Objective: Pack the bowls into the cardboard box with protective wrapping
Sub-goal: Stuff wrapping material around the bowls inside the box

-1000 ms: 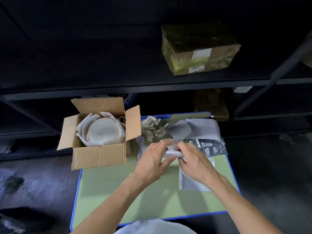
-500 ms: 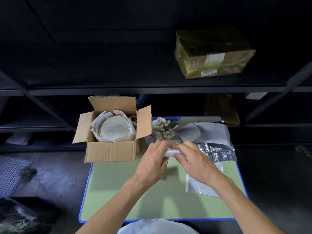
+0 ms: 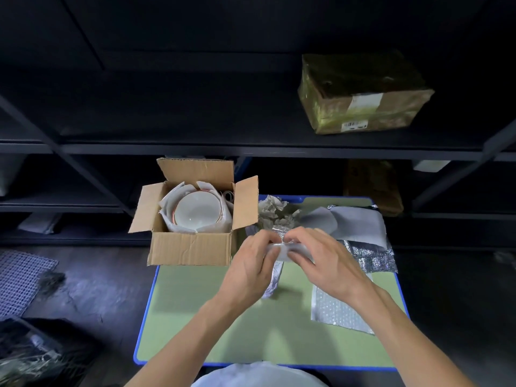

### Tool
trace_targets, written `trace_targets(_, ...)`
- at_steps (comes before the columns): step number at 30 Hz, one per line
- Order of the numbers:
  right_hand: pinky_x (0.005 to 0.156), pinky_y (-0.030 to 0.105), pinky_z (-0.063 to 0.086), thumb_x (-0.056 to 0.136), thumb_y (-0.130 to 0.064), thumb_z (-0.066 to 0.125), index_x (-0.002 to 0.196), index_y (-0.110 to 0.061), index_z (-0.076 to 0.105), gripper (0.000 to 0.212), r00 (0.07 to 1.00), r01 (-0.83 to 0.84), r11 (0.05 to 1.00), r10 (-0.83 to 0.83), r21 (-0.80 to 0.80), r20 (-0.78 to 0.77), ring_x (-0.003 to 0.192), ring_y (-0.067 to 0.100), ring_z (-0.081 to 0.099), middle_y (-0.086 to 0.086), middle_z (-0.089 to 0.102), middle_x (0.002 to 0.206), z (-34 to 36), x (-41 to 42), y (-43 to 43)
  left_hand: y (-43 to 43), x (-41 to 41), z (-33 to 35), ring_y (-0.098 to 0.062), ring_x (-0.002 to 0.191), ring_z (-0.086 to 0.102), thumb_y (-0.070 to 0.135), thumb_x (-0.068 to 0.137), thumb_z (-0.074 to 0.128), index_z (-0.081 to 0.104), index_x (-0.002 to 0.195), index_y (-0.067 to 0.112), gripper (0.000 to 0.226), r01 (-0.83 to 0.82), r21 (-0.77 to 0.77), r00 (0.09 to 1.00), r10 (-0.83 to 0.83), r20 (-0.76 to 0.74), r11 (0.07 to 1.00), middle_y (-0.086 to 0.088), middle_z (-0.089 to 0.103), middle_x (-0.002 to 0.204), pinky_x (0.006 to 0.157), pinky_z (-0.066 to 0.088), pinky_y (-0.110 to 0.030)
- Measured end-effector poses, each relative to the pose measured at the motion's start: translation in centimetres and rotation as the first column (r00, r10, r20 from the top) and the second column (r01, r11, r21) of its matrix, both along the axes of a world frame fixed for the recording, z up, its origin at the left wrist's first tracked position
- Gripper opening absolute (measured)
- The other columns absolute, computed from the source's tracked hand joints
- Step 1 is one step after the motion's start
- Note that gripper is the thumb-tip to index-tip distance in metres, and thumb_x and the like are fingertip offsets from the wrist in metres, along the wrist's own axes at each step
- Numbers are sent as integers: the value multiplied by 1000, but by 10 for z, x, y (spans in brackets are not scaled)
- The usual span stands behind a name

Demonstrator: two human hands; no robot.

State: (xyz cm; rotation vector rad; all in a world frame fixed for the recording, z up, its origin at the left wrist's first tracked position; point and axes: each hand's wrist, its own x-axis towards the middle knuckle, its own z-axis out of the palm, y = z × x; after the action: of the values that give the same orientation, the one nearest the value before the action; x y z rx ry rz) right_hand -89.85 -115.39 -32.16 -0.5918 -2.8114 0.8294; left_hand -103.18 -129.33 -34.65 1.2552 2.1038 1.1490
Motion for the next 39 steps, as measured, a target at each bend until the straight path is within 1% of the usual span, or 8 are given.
trace_targets(6, 71, 35, 51, 88, -32, 69, 118, -34, 51, 36, 1000, -14, 995, 16, 96, -25, 101, 11, 58, -16, 54, 112, 8, 1, -5, 12, -4, 11, -6, 61, 47, 38, 104, 39, 45, 95, 37, 11, -67, -47, 991, 72, 110, 997, 9, 53, 69, 53, 33, -18)
trace_targets(13, 68, 27, 38, 95, -34, 62, 114, -33, 54, 21, 997, 65, 997, -63, 32, -45, 92, 10, 56, -16, 58, 103, 8, 10, 1, 9, -5, 6, -5, 105, 48, 47, 101, 46, 57, 117, 30, 26, 128, -47, 992, -129, -7, 991, 21, 49, 104, 83, 38, -15)
trace_targets(18, 67, 34, 42, 97, -40, 53, 106, -36, 43, 14, 993, 121, 992, -121, -20, 1, 79, 12, 53, -14, 59, 93, 7, 13, 1, 6, -2, 7, -3, 116, 49, 35, 100, 56, 44, 131, 34, 34, 119, 36, 993, -120, 19, 992, 24, 48, 125, 90, 38, -13)
trace_targets(22, 60, 22, 35, 96, -49, 50, 105, -39, 45, 14, 986, 168, 980, -169, -109, -1, 73, -1, 52, -30, 55, 82, 7, 11, 7, 8, -5, 8, -5, 103, 52, 33, 96, 62, 49, 122, 30, 29, 152, 35, 988, -150, -43, 988, 21, 51, 110, 80, 41, -17)
trace_targets(28, 85, 26, 48, 90, -42, 65, 127, -44, 46, 41, 994, 95, 985, -101, -144, -39, 114, -4, 49, -28, 46, 125, 18, 5, 8, 11, -19, 11, -7, 93, 55, 47, 101, 44, 54, 116, 32, 22, 101, 5, 994, -101, 38, 995, 18, 55, 105, 80, 44, -27)
trace_targets(33, 91, 4, 34, 96, -29, 63, 129, -32, 45, 38, 976, 149, 964, -179, -219, -127, 115, -20, 39, -19, 48, 128, 14, -5, -1, 13, -11, 21, -1, 111, 54, 62, 99, 32, 38, 132, 40, 41, 48, 19, 971, -51, 234, 999, 25, 50, 128, 93, 46, -32)
trace_targets(36, 90, -1, 30, 97, -26, 61, 128, -25, 41, 37, 962, 165, 949, -215, -270, -167, 116, -17, 39, -13, 44, 128, 13, -13, -8, 15, -5, 26, -3, 122, 50, 49, 103, 37, 35, 133, 34, 34, 17, 43, 960, -28, 277, 999, 19, 48, 133, 102, 44, -34)
trace_targets(39, 89, -1, 30, 97, -26, 62, 127, -21, 42, 36, 963, 160, 950, -210, -268, -168, 113, -15, 41, -9, 42, 124, 13, -15, -10, 13, -6, 30, -6, 98, 60, 44, 104, 39, 40, 125, 36, 22, -22, 40, 960, 10, 278, 999, 16, 60, 110, 86, 52, -38)
